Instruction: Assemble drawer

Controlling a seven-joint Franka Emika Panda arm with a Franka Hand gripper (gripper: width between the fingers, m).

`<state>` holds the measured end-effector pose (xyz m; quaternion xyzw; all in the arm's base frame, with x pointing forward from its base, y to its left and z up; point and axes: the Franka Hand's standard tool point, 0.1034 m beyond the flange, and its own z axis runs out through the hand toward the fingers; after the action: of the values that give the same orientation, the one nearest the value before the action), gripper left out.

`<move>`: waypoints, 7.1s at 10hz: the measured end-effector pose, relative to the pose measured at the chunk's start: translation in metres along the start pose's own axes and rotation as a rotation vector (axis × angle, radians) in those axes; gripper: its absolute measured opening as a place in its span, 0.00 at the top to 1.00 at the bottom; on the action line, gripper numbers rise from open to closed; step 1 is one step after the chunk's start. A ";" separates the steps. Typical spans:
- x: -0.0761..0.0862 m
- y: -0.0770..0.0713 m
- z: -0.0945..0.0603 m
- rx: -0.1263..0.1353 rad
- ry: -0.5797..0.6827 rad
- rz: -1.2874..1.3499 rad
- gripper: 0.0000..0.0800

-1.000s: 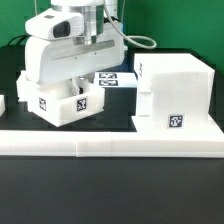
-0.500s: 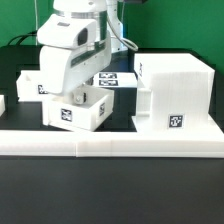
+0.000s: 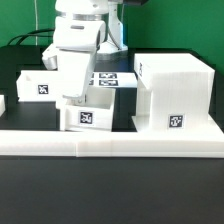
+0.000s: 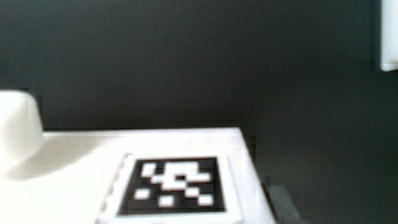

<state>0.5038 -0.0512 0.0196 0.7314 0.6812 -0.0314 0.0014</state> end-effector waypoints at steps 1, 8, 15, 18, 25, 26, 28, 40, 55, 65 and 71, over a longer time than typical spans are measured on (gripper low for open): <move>-0.001 0.000 0.001 0.001 0.000 0.013 0.95; 0.018 0.009 -0.001 -0.125 0.018 0.104 0.95; 0.019 0.009 0.002 -0.078 0.010 0.085 0.95; 0.027 0.016 0.003 -0.031 0.006 -0.003 0.95; 0.037 0.023 0.003 -0.020 0.006 -0.021 0.95; 0.036 0.023 0.003 -0.021 0.006 0.016 0.95; 0.035 0.022 0.004 -0.018 0.005 0.018 0.95; 0.039 0.018 0.006 -0.035 0.019 0.066 0.95; 0.040 0.015 0.008 -0.069 0.019 0.018 0.95; 0.041 0.030 0.004 -0.027 -0.014 -0.045 0.95; 0.040 0.027 0.004 -0.019 -0.016 -0.047 0.95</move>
Offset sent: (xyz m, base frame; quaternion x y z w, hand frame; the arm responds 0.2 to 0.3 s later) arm 0.0200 0.0280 0.0049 0.0203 0.0070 0.0181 0.9996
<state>0.5337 -0.0136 0.0122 0.7150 0.6983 -0.0308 0.0132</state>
